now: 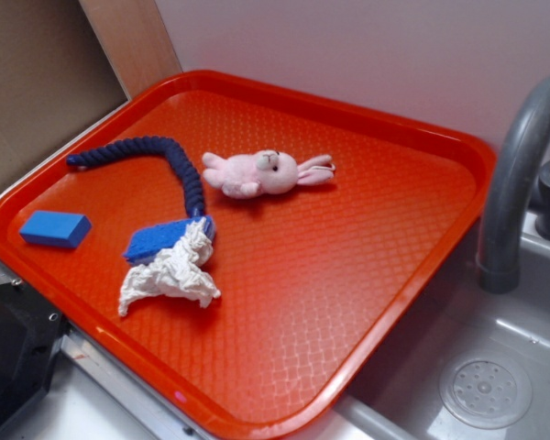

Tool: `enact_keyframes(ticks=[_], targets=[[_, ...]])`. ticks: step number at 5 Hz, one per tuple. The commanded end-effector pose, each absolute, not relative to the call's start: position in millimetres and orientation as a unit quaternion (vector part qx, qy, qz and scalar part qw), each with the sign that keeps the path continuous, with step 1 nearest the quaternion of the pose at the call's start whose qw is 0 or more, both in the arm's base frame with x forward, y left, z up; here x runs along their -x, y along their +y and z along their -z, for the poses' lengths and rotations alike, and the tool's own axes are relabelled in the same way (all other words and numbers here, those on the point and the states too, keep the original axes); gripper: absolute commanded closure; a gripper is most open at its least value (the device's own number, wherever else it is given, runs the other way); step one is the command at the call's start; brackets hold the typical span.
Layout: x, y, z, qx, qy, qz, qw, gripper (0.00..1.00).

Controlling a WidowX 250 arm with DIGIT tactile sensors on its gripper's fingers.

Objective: Grab the blue block.

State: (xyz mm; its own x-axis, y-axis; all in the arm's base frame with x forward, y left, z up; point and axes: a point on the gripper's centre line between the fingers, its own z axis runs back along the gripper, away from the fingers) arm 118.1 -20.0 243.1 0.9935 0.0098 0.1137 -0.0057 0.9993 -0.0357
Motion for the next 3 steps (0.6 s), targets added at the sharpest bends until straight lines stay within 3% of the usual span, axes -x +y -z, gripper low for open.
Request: enact_keyframes(ticks=[1, 2, 3], targets=[[-118.1, -20.0, -243.1, 0.018, -0.057, -0.004, 0.998, 0.0], [-115.7, -17.9, -224.4, 0.019, -0.076, 0.121, 0.99, 0.0], [-123.5, -8.4, -203.9, 0.061, -0.089, 0.241, 0.964, 0.0]])
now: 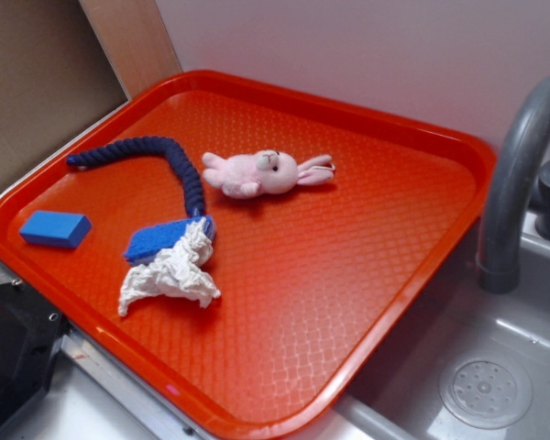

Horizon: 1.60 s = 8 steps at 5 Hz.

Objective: Grab the blue block.

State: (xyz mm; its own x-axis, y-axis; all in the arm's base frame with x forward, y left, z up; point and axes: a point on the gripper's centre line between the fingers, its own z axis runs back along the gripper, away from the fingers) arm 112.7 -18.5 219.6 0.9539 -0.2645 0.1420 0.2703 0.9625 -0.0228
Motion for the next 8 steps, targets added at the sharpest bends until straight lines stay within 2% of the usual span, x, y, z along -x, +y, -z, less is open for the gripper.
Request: enact_keyframes(ticks=[1, 2, 3, 4, 6, 8], targets=[[-133.9, 3.7, -180.2, 0.069, -0.093, 0.361, 0.926, 0.0], [-145.3, 23.7, -150.5, 0.063, -0.086, 0.407, 0.907, 0.0], [-148.8, 38.6, -123.5, 0.068, -0.063, 0.416, 0.904, 0.0], [-149.0, 42.1, -105.0, 0.049, -0.039, 0.422, 0.904, 0.0], [-145.2, 37.5, -63.1, 0.033, 0.004, 0.453, 0.891, 0.0], [-147.5, 65.0, -38.0, 0.007, 0.019, 0.452, 0.892, 0.0]])
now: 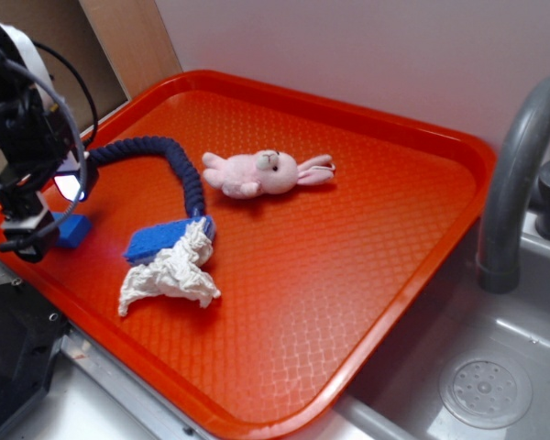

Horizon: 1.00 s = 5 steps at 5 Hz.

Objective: Grab the blue block.

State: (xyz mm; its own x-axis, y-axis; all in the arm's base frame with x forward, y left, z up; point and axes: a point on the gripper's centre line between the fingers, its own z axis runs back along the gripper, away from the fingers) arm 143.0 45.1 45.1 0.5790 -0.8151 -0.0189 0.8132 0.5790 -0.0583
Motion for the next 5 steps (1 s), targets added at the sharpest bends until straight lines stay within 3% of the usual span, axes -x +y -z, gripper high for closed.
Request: enact_keyframes(ticks=[1, 4, 5], targets=[[-149.0, 71.6, -30.3, -0.001, 0.027, 0.467, 0.884, 0.0], [-141.9, 61.2, -17.1, -0.017, 0.034, 0.533, 0.845, 0.0], [-141.1, 60.1, -16.0, -0.017, 0.035, 0.542, 0.84, 0.45]])
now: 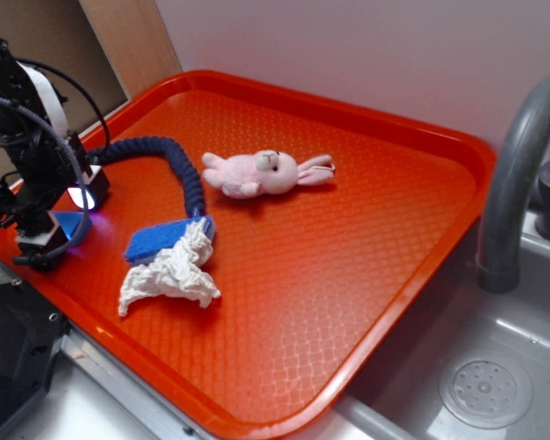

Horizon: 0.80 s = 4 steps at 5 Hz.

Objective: Grab the blue block.

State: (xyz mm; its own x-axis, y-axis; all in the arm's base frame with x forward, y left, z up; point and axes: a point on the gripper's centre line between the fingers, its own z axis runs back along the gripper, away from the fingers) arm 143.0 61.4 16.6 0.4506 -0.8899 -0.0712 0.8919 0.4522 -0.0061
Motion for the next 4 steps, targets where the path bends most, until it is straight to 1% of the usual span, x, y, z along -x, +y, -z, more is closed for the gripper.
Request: enact_keyframes(ticks=[1, 2, 3, 4], targets=[[-142.0, 58.8, -16.9, -0.021, 0.031, 0.543, 0.839, 1.0], [-141.7, 57.3, -18.4, -0.029, 0.032, 0.54, 0.84, 1.0], [-147.7, 55.2, -29.6, -0.041, 0.031, 0.503, 0.863, 1.0], [-160.6, 45.4, -77.5, -0.048, 0.037, 0.391, 0.919, 1.0]])
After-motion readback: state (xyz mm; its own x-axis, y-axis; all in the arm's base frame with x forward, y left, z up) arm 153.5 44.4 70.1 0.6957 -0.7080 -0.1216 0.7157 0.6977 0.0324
